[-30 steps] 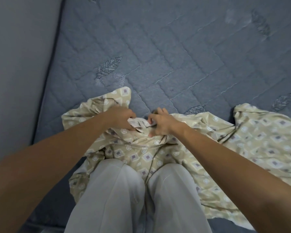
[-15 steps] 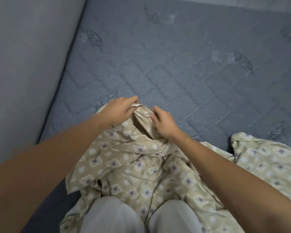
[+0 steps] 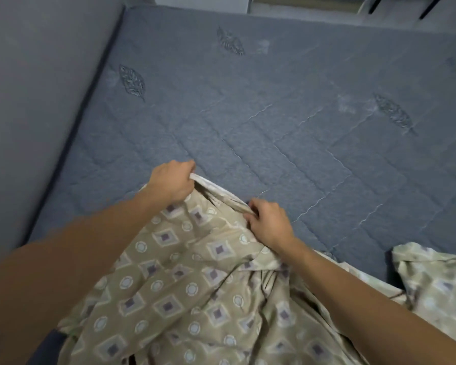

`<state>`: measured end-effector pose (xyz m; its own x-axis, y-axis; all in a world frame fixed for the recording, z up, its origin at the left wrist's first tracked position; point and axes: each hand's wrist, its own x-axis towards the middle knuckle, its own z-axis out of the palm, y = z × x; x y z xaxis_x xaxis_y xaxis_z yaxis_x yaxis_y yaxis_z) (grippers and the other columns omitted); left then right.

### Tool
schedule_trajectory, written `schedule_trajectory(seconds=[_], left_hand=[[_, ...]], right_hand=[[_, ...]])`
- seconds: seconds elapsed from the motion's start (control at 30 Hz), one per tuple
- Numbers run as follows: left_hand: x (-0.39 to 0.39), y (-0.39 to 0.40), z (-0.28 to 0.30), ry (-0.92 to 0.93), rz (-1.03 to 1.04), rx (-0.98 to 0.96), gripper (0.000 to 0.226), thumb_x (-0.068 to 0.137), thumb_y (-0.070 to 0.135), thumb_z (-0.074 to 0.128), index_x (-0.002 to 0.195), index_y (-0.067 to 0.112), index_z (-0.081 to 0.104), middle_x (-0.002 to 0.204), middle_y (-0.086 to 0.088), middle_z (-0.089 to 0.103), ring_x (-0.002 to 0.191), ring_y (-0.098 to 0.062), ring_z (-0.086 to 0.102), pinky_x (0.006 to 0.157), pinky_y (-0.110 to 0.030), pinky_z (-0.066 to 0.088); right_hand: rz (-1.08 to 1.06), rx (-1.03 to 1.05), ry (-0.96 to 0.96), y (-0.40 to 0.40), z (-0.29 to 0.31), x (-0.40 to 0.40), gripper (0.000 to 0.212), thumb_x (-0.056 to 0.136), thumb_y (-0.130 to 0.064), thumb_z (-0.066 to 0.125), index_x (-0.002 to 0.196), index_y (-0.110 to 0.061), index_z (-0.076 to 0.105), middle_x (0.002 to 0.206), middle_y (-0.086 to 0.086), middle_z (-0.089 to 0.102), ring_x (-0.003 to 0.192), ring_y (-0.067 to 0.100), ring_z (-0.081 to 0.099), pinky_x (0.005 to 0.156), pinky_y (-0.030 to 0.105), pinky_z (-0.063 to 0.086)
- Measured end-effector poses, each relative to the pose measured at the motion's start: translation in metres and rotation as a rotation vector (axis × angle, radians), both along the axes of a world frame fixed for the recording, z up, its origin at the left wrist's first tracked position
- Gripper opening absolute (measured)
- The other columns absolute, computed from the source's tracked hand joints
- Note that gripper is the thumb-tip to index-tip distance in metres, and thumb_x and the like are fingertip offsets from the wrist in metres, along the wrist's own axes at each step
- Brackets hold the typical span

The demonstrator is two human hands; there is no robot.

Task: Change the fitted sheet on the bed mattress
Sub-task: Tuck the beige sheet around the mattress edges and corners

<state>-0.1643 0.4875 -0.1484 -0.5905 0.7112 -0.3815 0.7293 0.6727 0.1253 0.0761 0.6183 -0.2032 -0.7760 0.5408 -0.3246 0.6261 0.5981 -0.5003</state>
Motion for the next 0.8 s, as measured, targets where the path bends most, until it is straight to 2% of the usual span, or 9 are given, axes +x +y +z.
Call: schedule_trajectory(seconds=[0.1, 0.23, 0.37, 0.43, 0.47, 0.5, 0.6, 0.73, 0.8], left_hand=[[-0.02, 0.027, -0.001, 0.0, 0.058, -0.059, 0.022, 0.089, 0.013, 0.054, 0.104, 0.018, 0.07, 0.113, -0.016, 0.07, 0.107, -0.04, 0.065, 0.076, -0.037, 0.042], [-0.054, 0.066, 0.019, 0.092, 0.117, -0.003, 0.026, 0.091, 0.012, 0.055, 0.11, 0.013, 0.073, 0.114, -0.018, 0.07, 0.108, -0.042, 0.066, 0.078, -0.039, 0.044], [-0.09, 0.1, 0.05, 0.234, 0.218, 0.28, 0.021, 0.091, 0.005, 0.052, 0.103, 0.011, 0.068, 0.108, -0.023, 0.067, 0.101, -0.047, 0.063, 0.073, -0.042, 0.041], [-0.102, 0.103, 0.048, 0.256, 0.267, 0.448, 0.022, 0.091, 0.007, 0.056, 0.11, 0.013, 0.066, 0.11, -0.02, 0.068, 0.104, -0.045, 0.062, 0.078, -0.046, 0.047], [-0.105, 0.1, 0.041, 0.224, 0.29, 0.491, 0.024, 0.092, 0.013, 0.061, 0.115, 0.014, 0.065, 0.114, -0.018, 0.068, 0.109, -0.044, 0.061, 0.084, -0.048, 0.049], [-0.106, 0.094, 0.03, 0.165, 0.303, 0.467, 0.03, 0.092, 0.023, 0.068, 0.12, 0.016, 0.063, 0.12, -0.016, 0.067, 0.115, -0.042, 0.058, 0.09, -0.049, 0.05], [-0.102, 0.066, -0.015, 0.004, 0.233, 0.085, 0.054, 0.087, 0.052, 0.076, 0.131, 0.024, 0.061, 0.133, -0.009, 0.054, 0.129, -0.035, 0.047, 0.101, -0.049, 0.046], [-0.117, 0.076, -0.056, 0.121, 0.276, 0.073, 0.027, 0.101, 0.033, 0.057, 0.126, 0.028, 0.065, 0.134, -0.008, 0.049, 0.132, -0.033, 0.042, 0.107, -0.053, 0.04], [-0.139, 0.112, -0.056, 0.21, 0.292, -0.01, 0.029, 0.103, 0.023, 0.05, 0.127, 0.023, 0.065, 0.139, -0.01, 0.048, 0.137, -0.033, 0.038, 0.109, -0.052, 0.037]], right_hand=[[-0.066, 0.047, -0.028, 0.029, 0.004, -0.02, 0.018, 0.104, -0.032, 0.057, 0.093, -0.019, 0.062, 0.102, 0.017, 0.072, 0.101, 0.044, 0.064, 0.071, 0.042, 0.039], [-0.09, 0.169, 0.072, 0.101, 0.048, -0.076, 0.021, 0.106, -0.028, 0.053, 0.086, -0.022, 0.058, 0.099, 0.02, 0.072, 0.098, 0.046, 0.064, 0.067, 0.041, 0.038], [-0.088, 0.368, 0.213, 0.162, 0.096, -0.142, 0.018, 0.103, -0.03, 0.055, 0.103, -0.017, 0.066, 0.101, 0.018, 0.073, 0.098, 0.044, 0.064, 0.067, 0.041, 0.035], [-0.131, 0.332, 0.263, 0.168, 0.094, -0.145, 0.022, 0.099, -0.04, 0.062, 0.106, -0.019, 0.062, 0.095, 0.009, 0.07, 0.088, 0.037, 0.06, 0.068, 0.041, 0.04], [-0.139, 0.295, 0.196, 0.164, 0.084, -0.136, 0.029, 0.096, -0.046, 0.065, 0.108, -0.02, 0.059, 0.094, 0.005, 0.066, 0.085, 0.033, 0.057, 0.069, 0.041, 0.044], [-0.139, 0.262, 0.074, 0.158, 0.069, -0.12, 0.032, 0.094, -0.048, 0.067, 0.109, -0.021, 0.056, 0.096, 0.005, 0.064, 0.086, 0.032, 0.057, 0.07, 0.041, 0.047], [-0.141, 0.292, -0.209, 0.14, 0.015, -0.062, 0.019, 0.093, -0.031, 0.061, 0.105, -0.018, 0.056, 0.102, 0.011, 0.066, 0.098, 0.038, 0.065, 0.071, 0.039, 0.042], [-0.174, 0.446, -0.143, 0.154, -0.017, -0.062, 0.01, 0.085, -0.01, 0.061, 0.092, -0.013, 0.055, 0.089, 0.014, 0.063, 0.089, 0.04, 0.059, 0.063, 0.039, 0.03], [-0.204, 0.492, -0.112, 0.178, -0.025, -0.086, 0.015, 0.082, -0.005, 0.061, 0.086, -0.015, 0.05, 0.087, 0.013, 0.061, 0.085, 0.039, 0.059, 0.058, 0.037, 0.028]])
